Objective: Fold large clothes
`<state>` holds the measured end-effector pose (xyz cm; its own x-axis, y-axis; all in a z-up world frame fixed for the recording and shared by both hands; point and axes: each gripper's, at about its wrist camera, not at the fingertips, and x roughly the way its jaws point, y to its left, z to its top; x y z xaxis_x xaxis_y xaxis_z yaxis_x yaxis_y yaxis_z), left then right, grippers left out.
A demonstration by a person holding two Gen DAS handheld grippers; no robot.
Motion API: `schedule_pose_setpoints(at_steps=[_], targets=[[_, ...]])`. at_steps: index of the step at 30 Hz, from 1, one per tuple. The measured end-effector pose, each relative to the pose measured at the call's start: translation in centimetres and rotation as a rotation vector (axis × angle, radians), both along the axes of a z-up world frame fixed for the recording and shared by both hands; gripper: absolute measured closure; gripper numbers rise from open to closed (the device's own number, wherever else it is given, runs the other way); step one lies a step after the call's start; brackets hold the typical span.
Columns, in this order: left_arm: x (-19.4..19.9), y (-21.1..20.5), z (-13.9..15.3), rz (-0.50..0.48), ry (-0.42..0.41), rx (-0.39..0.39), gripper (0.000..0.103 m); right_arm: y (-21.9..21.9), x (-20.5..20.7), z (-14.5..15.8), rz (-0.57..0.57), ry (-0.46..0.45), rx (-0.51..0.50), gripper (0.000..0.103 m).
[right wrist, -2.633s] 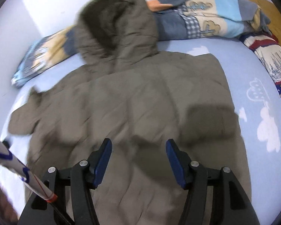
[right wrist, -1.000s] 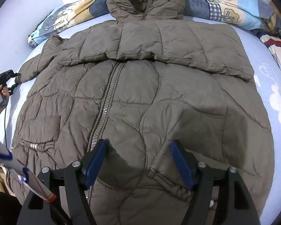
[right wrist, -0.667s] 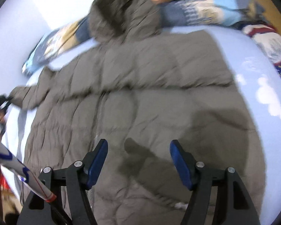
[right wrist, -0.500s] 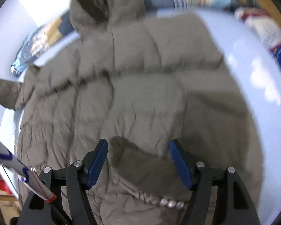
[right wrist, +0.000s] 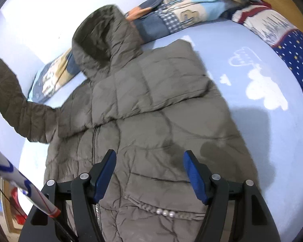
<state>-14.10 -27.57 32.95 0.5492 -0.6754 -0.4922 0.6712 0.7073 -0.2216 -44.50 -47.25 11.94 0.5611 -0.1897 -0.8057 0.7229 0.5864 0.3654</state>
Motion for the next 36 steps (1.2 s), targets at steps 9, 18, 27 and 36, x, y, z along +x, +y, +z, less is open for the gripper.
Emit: schedule_pose_setpoints(at_steps=[9, 18, 27, 36], targets=[[-8.0, -13.6, -8.6, -0.178, 0.115, 0.123, 0.089, -2.6, -2.9, 2.0, -0.093, -0.024, -0.068, 0.029], [-12.1, -19.9, -20.0, -0.253, 0.205, 0.300, 0.089, -3.5, -4.0, 2.0, -0.106, -0.026, -0.053, 0.029], [-13.9, -18.6, -18.0, -0.379, 0.156, 0.302, 0.056, -3.6, -4.2, 2.2, -0.123, -0.033, -0.053, 0.029], [-4.2, -12.7, -17.6, -0.080, 0.108, 0.369, 0.051, -3.5, -3.2, 1.8, -0.117, -0.032, -0.050, 0.029]])
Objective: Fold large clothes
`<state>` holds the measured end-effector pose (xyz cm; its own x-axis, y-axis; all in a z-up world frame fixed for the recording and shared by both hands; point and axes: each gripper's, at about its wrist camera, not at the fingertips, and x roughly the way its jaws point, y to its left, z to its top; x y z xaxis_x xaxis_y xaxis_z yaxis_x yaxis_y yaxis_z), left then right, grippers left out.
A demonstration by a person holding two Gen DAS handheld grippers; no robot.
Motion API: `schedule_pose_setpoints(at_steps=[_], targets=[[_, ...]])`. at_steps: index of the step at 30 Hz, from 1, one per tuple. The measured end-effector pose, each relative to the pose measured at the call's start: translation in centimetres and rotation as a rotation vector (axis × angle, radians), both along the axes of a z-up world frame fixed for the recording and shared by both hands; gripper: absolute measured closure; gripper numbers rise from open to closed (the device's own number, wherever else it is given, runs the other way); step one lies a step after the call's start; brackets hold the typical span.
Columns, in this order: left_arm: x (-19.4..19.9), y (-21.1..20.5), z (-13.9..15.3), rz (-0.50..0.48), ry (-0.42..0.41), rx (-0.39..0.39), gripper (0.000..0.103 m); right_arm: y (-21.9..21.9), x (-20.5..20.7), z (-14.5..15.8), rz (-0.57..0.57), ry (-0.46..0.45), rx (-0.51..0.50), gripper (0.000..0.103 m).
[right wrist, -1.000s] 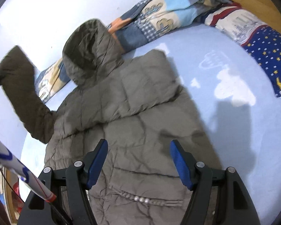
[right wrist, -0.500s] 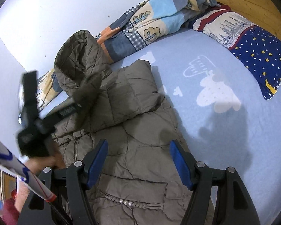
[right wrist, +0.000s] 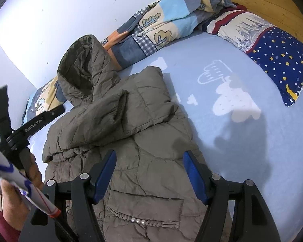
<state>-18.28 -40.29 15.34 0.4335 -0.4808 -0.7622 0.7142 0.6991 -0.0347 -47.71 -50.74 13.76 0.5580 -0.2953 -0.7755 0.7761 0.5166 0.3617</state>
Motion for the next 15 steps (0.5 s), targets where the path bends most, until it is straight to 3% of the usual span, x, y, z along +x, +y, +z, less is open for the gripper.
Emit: schedule_pose_setpoints(at_steps=[2, 5, 8, 11, 15], targets=[[2.5, 1.8, -1.5, 0.090, 0.005, 0.037, 0.051, 0.1, 0.3, 0.0, 0.007, 0.003, -0.004, 0.029], [6.0, 4.2, -4.9, 0.193, 0.075, 0.083, 0.050, 0.1, 0.4, -0.1, 0.007, 0.007, -0.008, 0.029], [7.0, 4.0, -7.6, 0.180, 0.132, 0.133, 0.047, 0.0, 0.7, -0.4, 0.010, 0.016, -0.003, 0.029], [6.5, 3.5, -6.7, 0.166, 0.090, 0.173, 0.047, 0.0, 0.8, -0.6, 0.014, 0.014, 0.010, 0.029], [5.0, 5.4, -2.9, 0.142, 0.062, 0.056, 0.047, 0.3, 1.0, -0.3, 0.019, 0.007, 0.002, 0.029]])
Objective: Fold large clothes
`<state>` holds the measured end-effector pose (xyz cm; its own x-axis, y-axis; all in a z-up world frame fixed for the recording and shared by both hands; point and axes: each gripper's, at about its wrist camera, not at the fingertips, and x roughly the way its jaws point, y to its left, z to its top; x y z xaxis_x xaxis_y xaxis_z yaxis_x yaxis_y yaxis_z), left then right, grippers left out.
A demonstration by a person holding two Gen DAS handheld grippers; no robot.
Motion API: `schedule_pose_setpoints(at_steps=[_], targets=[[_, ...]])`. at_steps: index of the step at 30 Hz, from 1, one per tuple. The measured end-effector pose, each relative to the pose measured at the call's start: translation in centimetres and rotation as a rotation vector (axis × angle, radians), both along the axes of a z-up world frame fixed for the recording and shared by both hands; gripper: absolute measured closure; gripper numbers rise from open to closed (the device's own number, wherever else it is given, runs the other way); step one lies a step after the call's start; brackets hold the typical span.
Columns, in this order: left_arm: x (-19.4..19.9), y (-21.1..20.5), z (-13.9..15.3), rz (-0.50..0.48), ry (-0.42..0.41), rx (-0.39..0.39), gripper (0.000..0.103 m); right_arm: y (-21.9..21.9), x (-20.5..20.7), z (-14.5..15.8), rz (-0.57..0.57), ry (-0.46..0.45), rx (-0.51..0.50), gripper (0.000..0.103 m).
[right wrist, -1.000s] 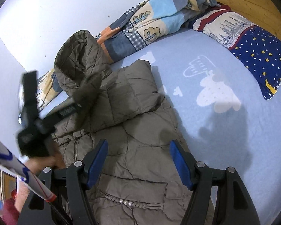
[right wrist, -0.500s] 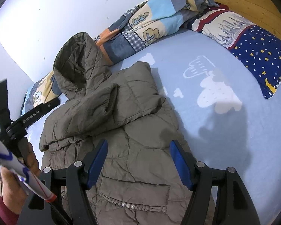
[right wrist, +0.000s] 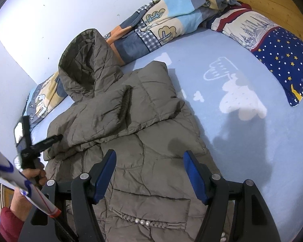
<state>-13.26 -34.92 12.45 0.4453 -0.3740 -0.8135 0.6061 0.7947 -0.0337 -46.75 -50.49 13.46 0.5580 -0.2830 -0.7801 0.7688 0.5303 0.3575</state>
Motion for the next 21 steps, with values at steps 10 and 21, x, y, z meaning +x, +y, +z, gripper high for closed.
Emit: schedule_pose_setpoints(at_steps=[10, 21], targets=[[3.0, 3.8, -4.0, 0.118, 0.085, 0.100, 0.046, 0.3, 0.0, -0.1, 0.011, 0.004, 0.003, 0.029], [-3.4, 8.9, 1.6, 0.038, 0.010, -0.045, 0.046, 0.2, 0.6, -0.5, 0.028, 0.006, 0.019, 0.029]])
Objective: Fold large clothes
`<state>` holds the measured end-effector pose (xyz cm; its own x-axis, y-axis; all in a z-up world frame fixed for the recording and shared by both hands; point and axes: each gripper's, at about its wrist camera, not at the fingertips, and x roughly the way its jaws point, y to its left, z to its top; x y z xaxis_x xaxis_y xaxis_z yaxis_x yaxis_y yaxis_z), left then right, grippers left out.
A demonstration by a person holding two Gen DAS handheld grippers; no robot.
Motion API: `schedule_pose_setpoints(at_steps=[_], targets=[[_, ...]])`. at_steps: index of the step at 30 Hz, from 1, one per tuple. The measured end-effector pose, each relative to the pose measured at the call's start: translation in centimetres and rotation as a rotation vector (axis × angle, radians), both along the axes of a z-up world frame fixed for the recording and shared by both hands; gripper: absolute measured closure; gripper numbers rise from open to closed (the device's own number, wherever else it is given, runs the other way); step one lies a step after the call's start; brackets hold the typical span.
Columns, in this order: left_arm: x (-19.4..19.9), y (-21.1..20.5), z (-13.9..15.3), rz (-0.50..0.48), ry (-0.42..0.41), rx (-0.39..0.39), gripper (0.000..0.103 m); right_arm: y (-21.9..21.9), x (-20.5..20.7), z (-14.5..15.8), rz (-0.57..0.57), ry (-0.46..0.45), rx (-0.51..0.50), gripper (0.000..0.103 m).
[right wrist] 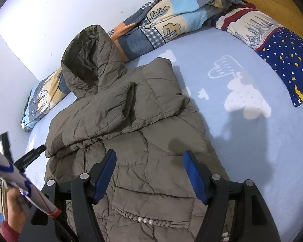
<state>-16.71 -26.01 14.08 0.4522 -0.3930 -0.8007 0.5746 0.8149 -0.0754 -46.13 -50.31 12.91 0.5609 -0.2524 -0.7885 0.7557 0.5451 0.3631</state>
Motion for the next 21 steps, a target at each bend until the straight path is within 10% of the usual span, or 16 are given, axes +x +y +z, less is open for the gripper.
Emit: schedule_pose_setpoints(at_steps=[8, 21], targets=[[-1.5, 3.7, -6.5, 0.055, 0.109, 0.106, 0.046, 0.8, 1.2, -2.6, 0.037, 0.102, 0.009, 0.029], [-4.6, 0.8, -1.1, -0.051, -0.067, -0.018, 0.045, 0.7, 3.0, 1.7, 0.098, 0.041, -0.070, 0.033]])
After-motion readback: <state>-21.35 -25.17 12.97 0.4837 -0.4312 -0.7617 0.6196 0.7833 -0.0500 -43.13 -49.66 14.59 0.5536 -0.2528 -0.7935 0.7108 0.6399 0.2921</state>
